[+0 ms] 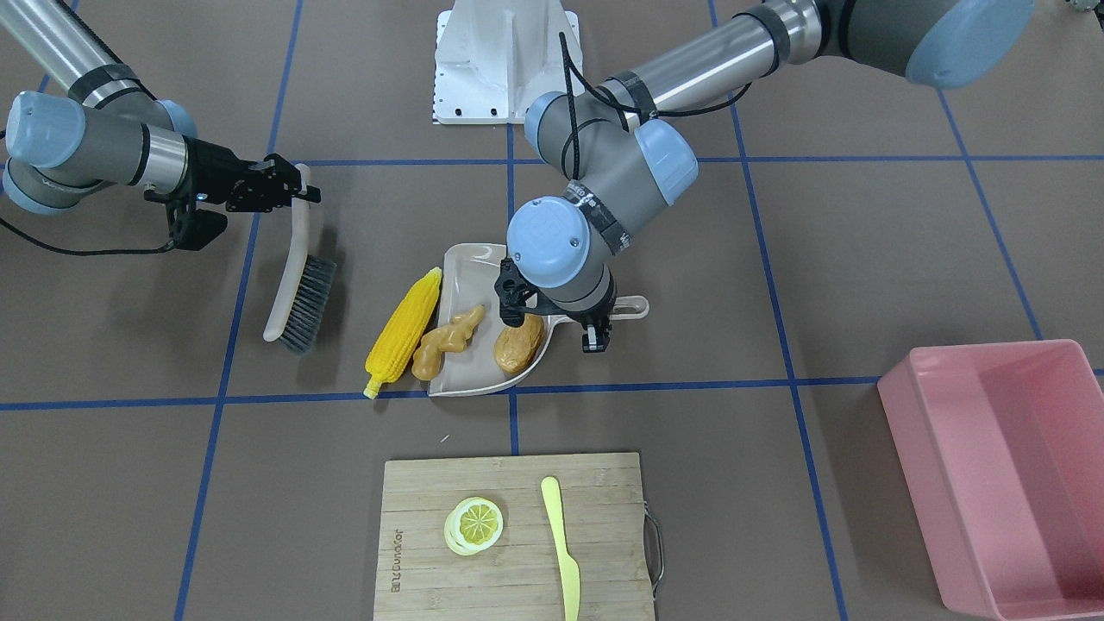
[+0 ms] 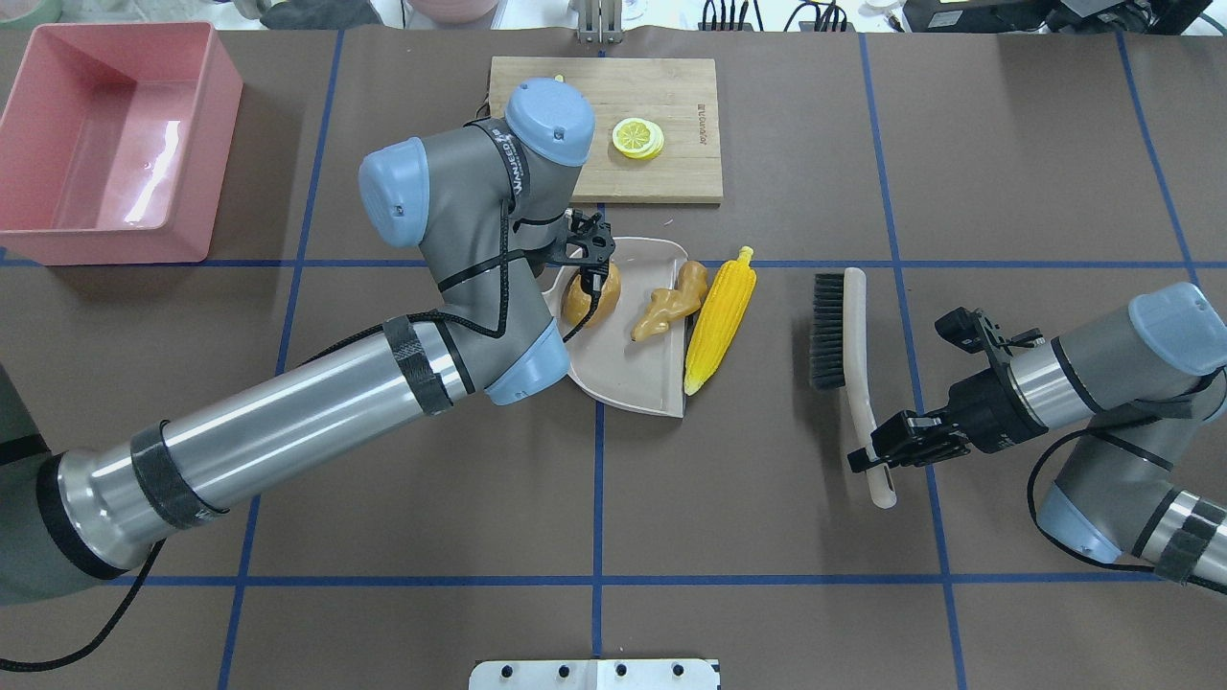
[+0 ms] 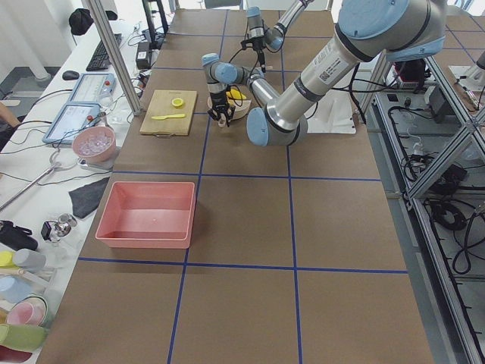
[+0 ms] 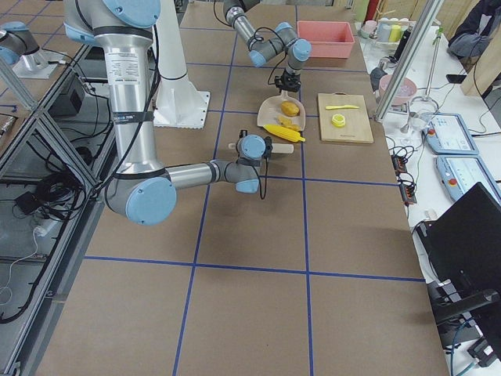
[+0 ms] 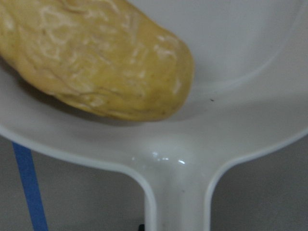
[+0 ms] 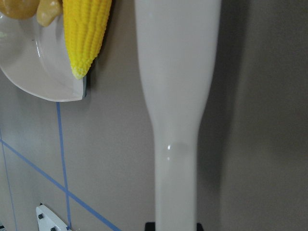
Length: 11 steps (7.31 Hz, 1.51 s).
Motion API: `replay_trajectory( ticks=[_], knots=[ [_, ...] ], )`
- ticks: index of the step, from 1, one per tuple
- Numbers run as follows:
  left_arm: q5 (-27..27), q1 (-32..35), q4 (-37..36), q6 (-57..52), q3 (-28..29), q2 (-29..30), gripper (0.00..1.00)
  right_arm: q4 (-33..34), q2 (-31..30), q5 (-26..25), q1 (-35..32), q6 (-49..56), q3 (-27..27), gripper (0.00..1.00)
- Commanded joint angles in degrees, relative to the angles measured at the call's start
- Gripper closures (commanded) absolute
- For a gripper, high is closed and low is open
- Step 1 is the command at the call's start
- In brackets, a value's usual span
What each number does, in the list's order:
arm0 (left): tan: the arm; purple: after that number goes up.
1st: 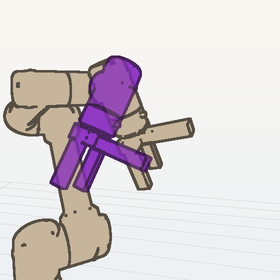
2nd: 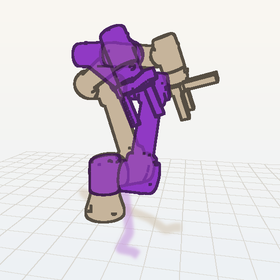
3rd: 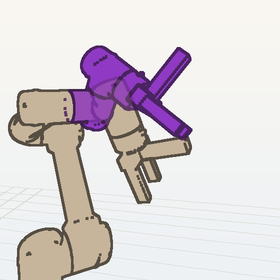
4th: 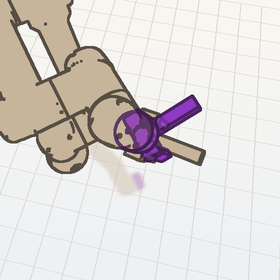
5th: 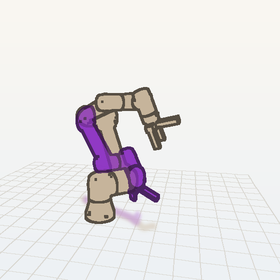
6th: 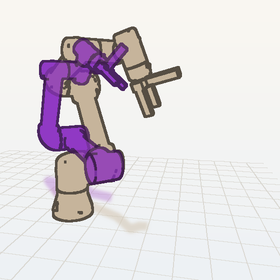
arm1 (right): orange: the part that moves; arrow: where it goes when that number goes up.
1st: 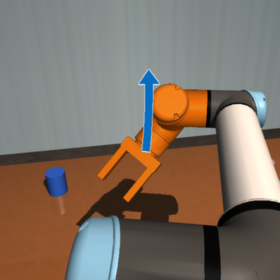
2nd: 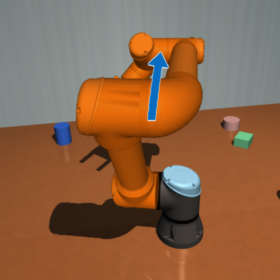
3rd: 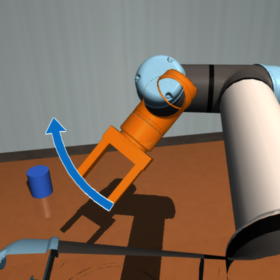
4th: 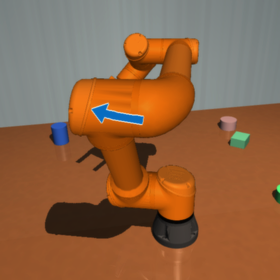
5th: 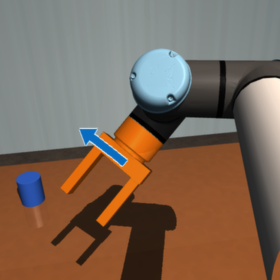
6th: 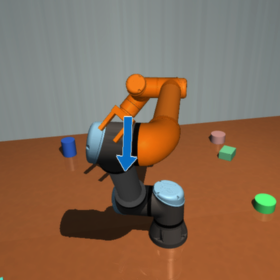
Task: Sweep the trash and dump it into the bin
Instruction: 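Draw the brush back and lower it behind the corn with the right gripper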
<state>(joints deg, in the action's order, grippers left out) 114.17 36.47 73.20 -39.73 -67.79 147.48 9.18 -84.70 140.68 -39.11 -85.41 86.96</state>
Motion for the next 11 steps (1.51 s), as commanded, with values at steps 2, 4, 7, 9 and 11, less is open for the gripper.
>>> replay_trajectory(
  ticks=[2,4,7,9,11],
  knots=[
    [0.0,0.0,-0.9,-0.3,-0.1,0.2,1.0,0.1,0.9,-0.4,0.2,-0.2,-0.2,1.0],
    [0.0,0.0,-1.7,-0.4,-0.2,0.4,1.0,0.1,2.4,-0.4,0.3,-2.6,-0.3,1.0],
    [0.0,0.0,-1.7,-0.4,-0.1,0.4,1.0,0.2,3.7,-0.5,1.0,-4.4,-0.5,1.0],
    [0.0,0.0,-1.7,-0.6,-0.1,0.4,1.0,0.6,4.8,-0.8,1.4,-4.9,-0.5,1.0],
    [0.0,0.0,-2.4,-0.7,-0.2,0.4,1.0,0.5,6.7,-0.8,2.0,-5.8,-2.7,1.0]
  ],
)
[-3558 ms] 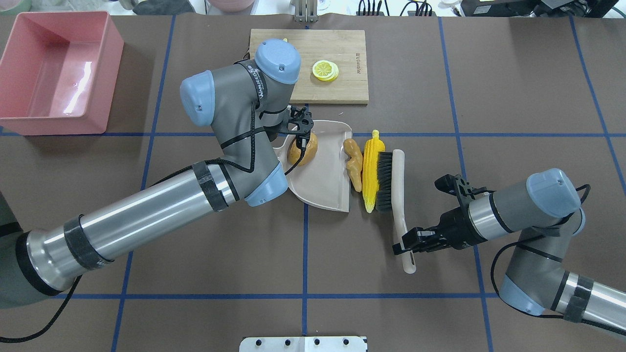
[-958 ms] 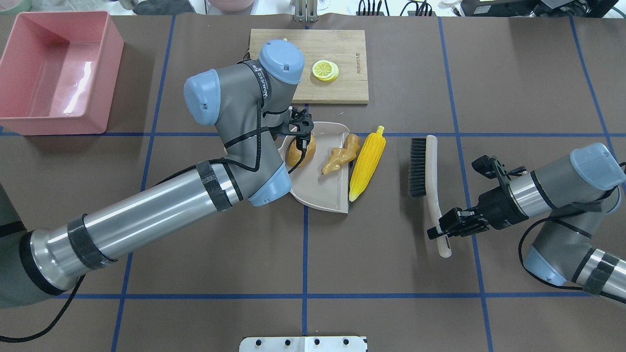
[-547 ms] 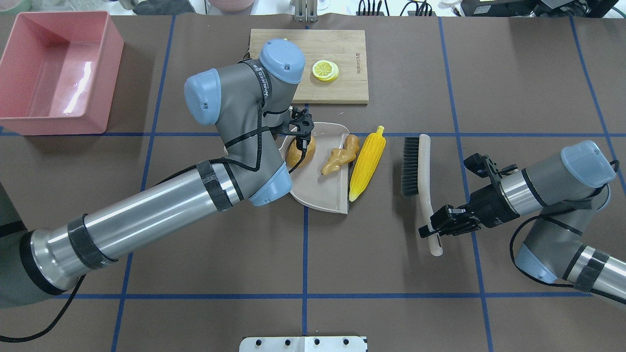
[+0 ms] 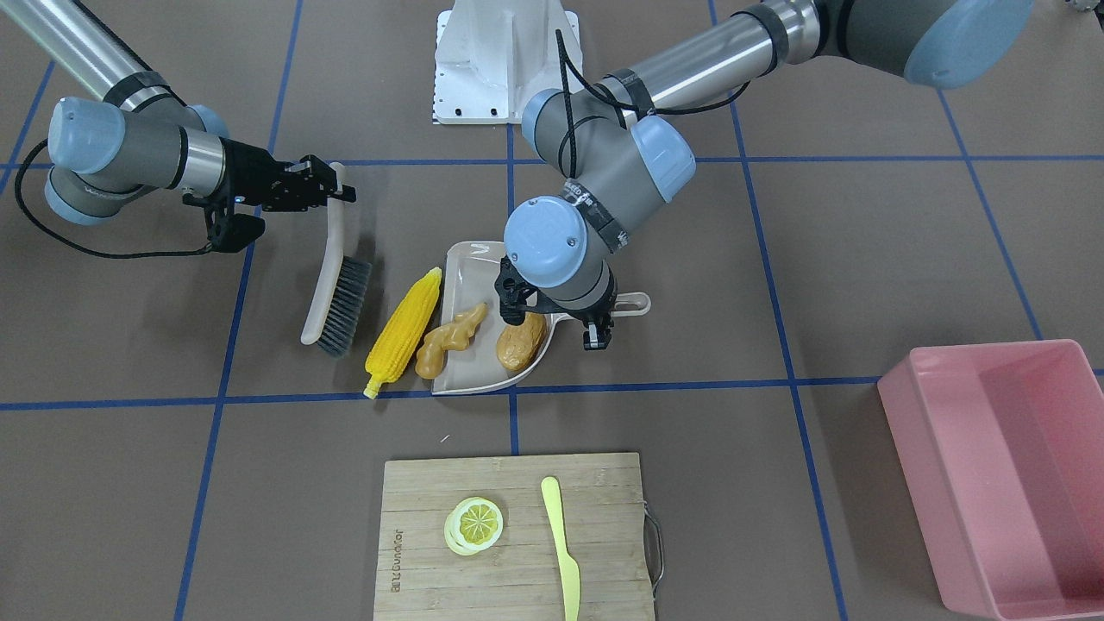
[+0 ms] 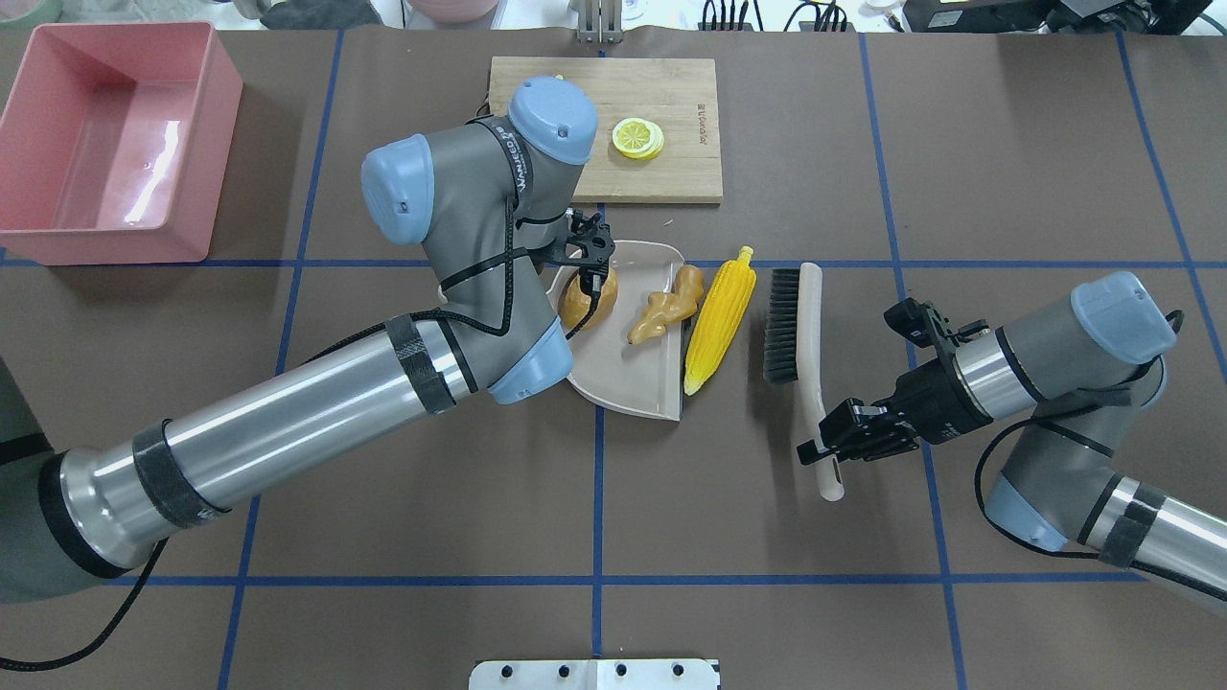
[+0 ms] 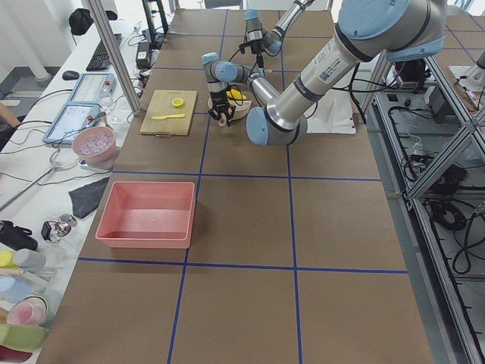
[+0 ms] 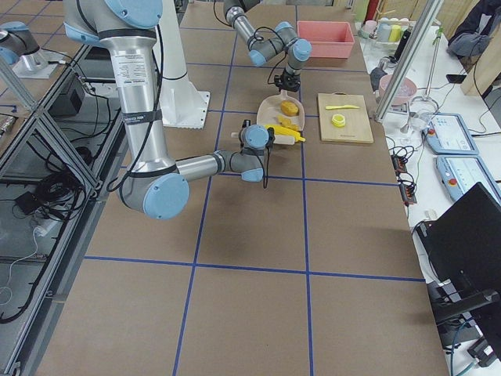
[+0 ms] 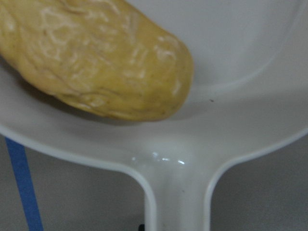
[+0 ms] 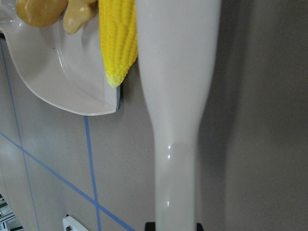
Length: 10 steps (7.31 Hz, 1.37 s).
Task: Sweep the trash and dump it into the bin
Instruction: 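Draw the brush back and lower it behind the corn with the right gripper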
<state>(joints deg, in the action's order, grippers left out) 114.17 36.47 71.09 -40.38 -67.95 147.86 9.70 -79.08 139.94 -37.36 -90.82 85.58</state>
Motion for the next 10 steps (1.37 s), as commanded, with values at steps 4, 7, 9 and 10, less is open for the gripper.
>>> replay_trajectory(
  ticks=[4,7,9,10],
  knots=[
    [0.0,0.0,-1.0,-0.1,0.0,0.2,1.0,0.1,7.2,-1.5,1.4,-3.0,-6.3,1.0],
    [0.0,0.0,-1.0,-0.1,0.0,0.2,1.0,0.2,8.1,-1.6,1.5,-4.1,-6.3,1.0],
    [0.0,0.0,-1.0,-0.1,0.0,0.3,1.0,0.4,9.1,-2.1,1.8,-4.5,-6.3,1.0],
    [0.0,0.0,-1.0,-0.1,0.0,0.3,1.0,0.4,9.5,-3.3,2.7,-4.9,-6.3,1.0]
  ],
)
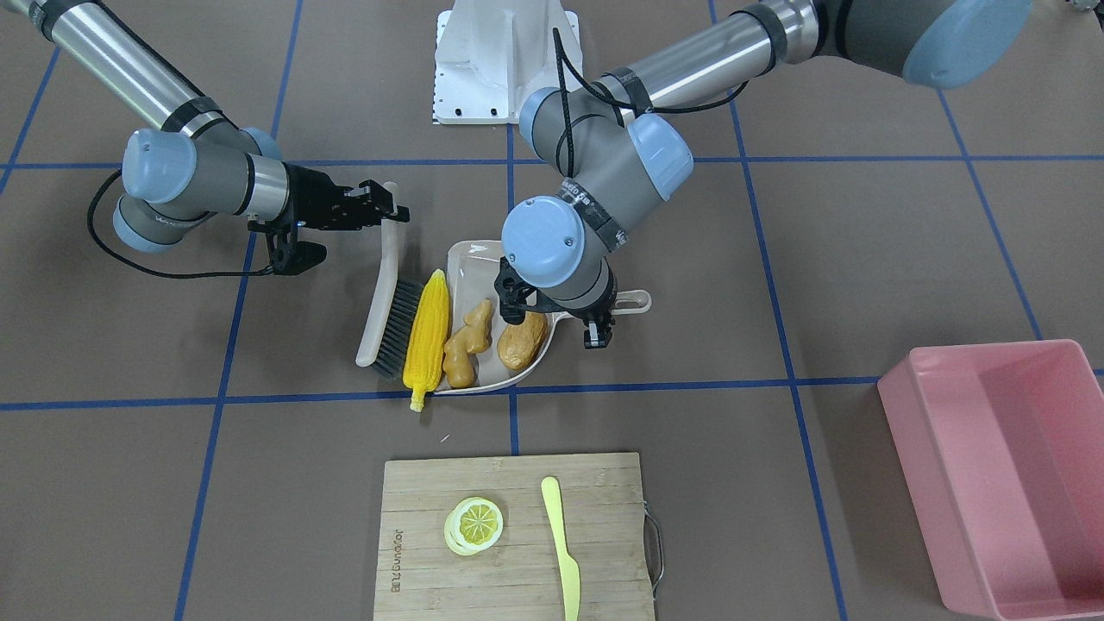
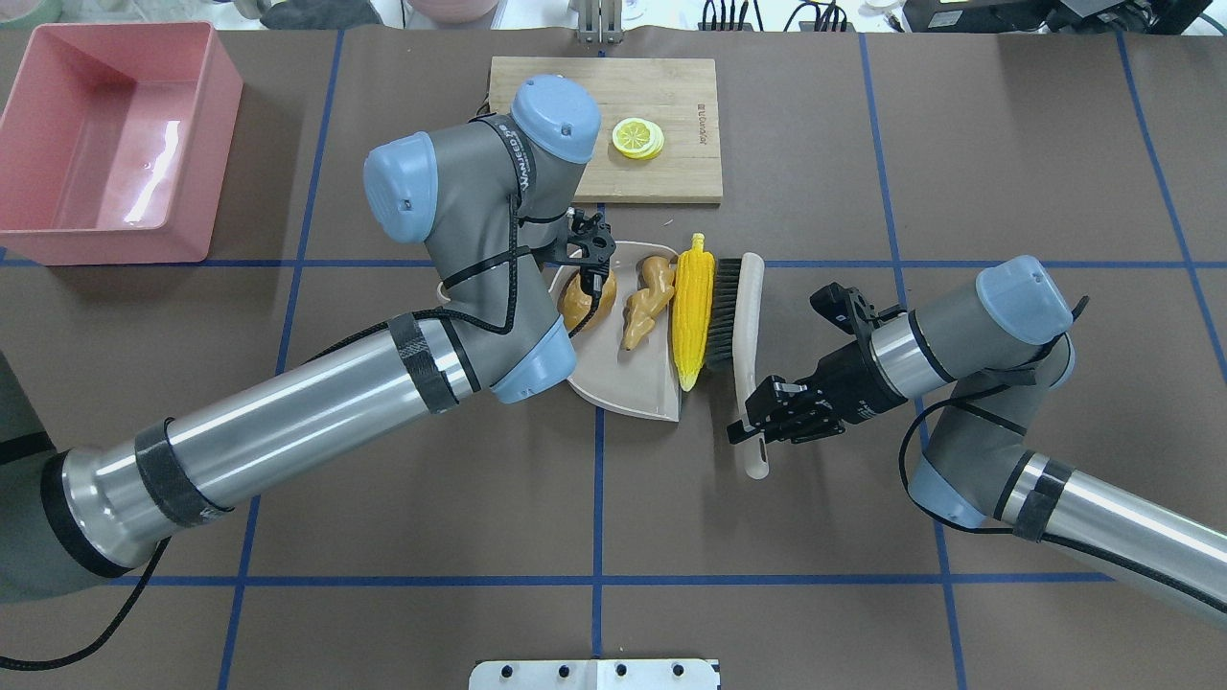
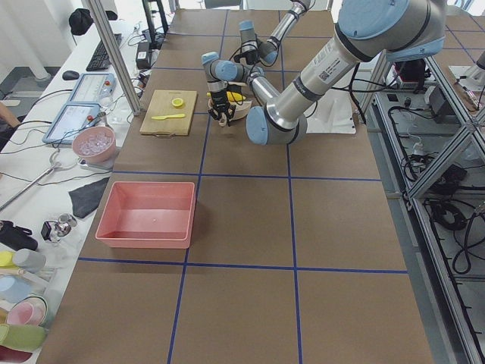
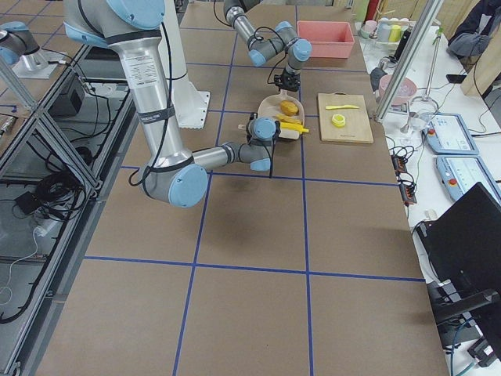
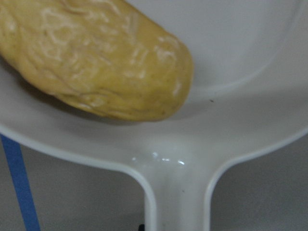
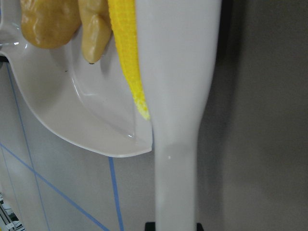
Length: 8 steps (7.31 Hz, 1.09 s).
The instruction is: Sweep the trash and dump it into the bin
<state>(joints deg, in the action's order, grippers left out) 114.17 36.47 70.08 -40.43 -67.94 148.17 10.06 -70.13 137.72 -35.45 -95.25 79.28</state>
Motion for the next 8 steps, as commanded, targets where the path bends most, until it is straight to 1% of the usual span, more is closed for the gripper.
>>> replay_trajectory(
  ticks=[1,3,6,7,8],
  knots=[
    [0.0,0.0,0.0,0.0,-0.1,0.0,1.0,0.0,0.6,-2.4,1.9,-0.6,0.1,1.0],
    [0.0,0.0,0.0,0.0,-0.2,-0.1,1.0,2.0,2.2,-3.2,2.8,-0.9,0.1,1.0],
    [0.0,0.0,0.0,0.0,-0.3,-0.2,1.0,2.4,2.7,-3.2,2.8,-0.9,0.1,1.0],
    [0.0,0.0,0.1,0.0,-1.1,-0.7,1.0,2.2,2.4,-2.6,2.2,-0.6,0.3,1.0],
    [0.0,0.0,0.1,0.0,-1.8,-1.1,1.0,2.0,1.8,0.7,-0.3,-0.3,0.3,1.0]
  ],
)
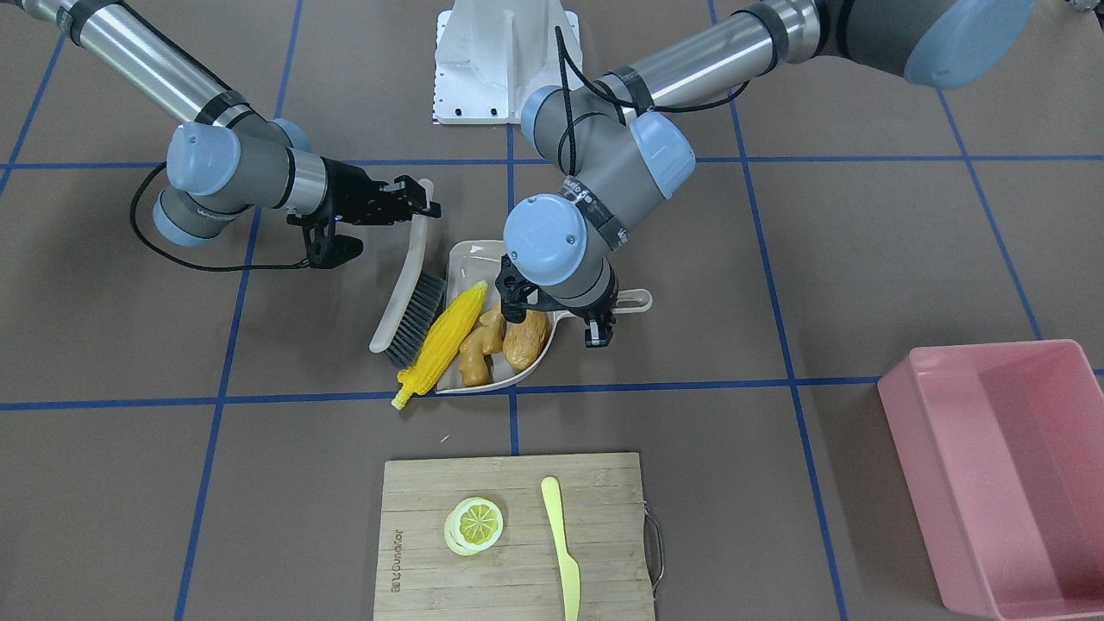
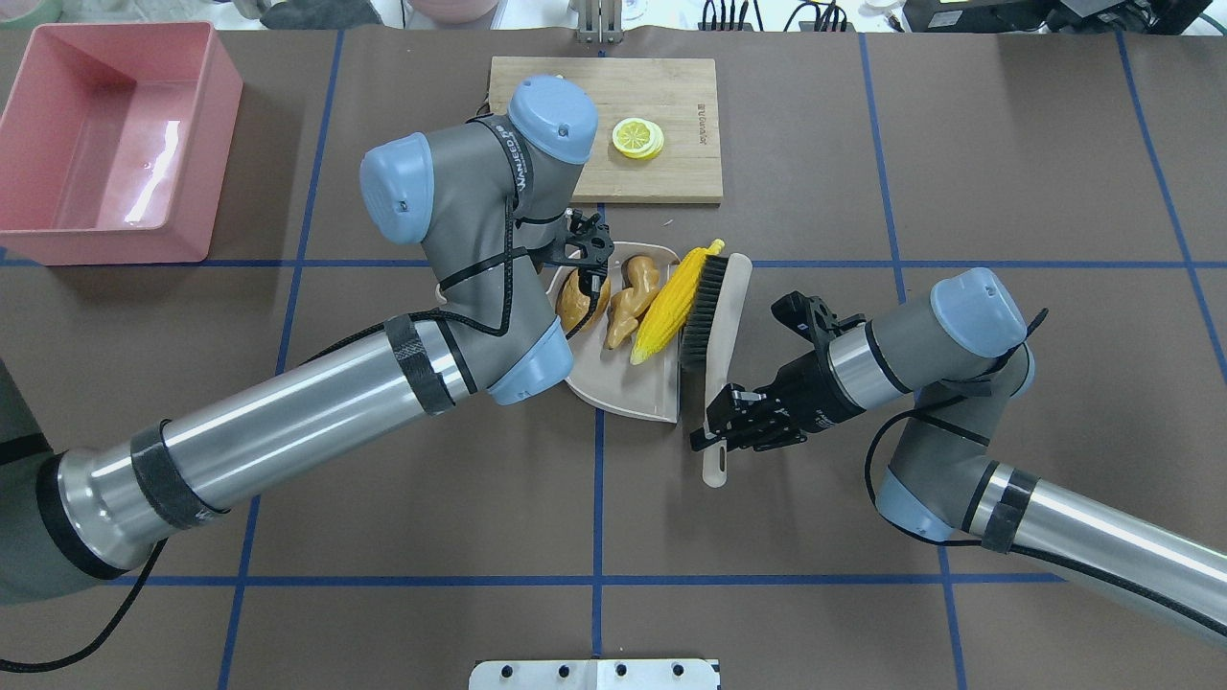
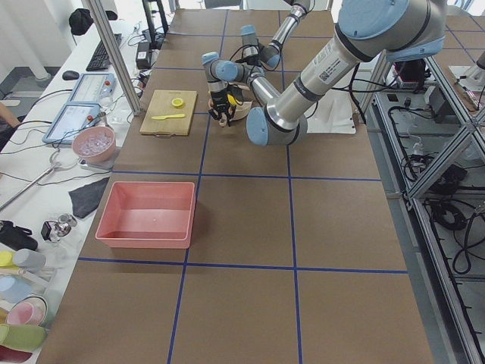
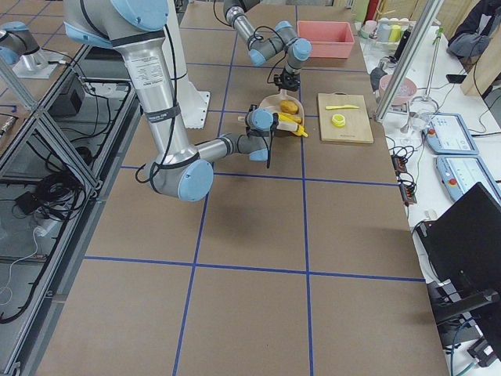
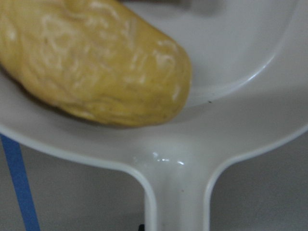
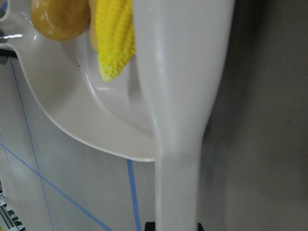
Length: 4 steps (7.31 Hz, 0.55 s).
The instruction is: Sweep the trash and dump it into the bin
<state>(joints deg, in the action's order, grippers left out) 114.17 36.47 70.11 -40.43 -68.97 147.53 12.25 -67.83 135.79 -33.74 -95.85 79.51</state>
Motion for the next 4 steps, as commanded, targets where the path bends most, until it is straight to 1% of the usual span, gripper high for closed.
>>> replay_trajectory(
  ticks=[1,2,3,4],
  knots=[
    [0.1,0.0,0.0,0.0,-0.7,-0.6,1.0,-0.4,-1.1,6.8,-4.1,0.5,0.0,1.0],
    [0.1,0.0,0.0,0.0,-0.8,-0.6,1.0,-2.9,-3.4,8.7,-5.6,1.1,-0.1,1.0],
    [0.1,0.0,0.0,0.0,-0.8,-0.6,1.0,-4.9,-5.6,9.1,-6.1,2.4,-0.3,1.0],
    [0.1,0.0,0.0,0.0,-0.8,-0.6,1.0,-5.0,-6.4,9.0,-6.1,3.1,-1.2,1.0]
  ],
)
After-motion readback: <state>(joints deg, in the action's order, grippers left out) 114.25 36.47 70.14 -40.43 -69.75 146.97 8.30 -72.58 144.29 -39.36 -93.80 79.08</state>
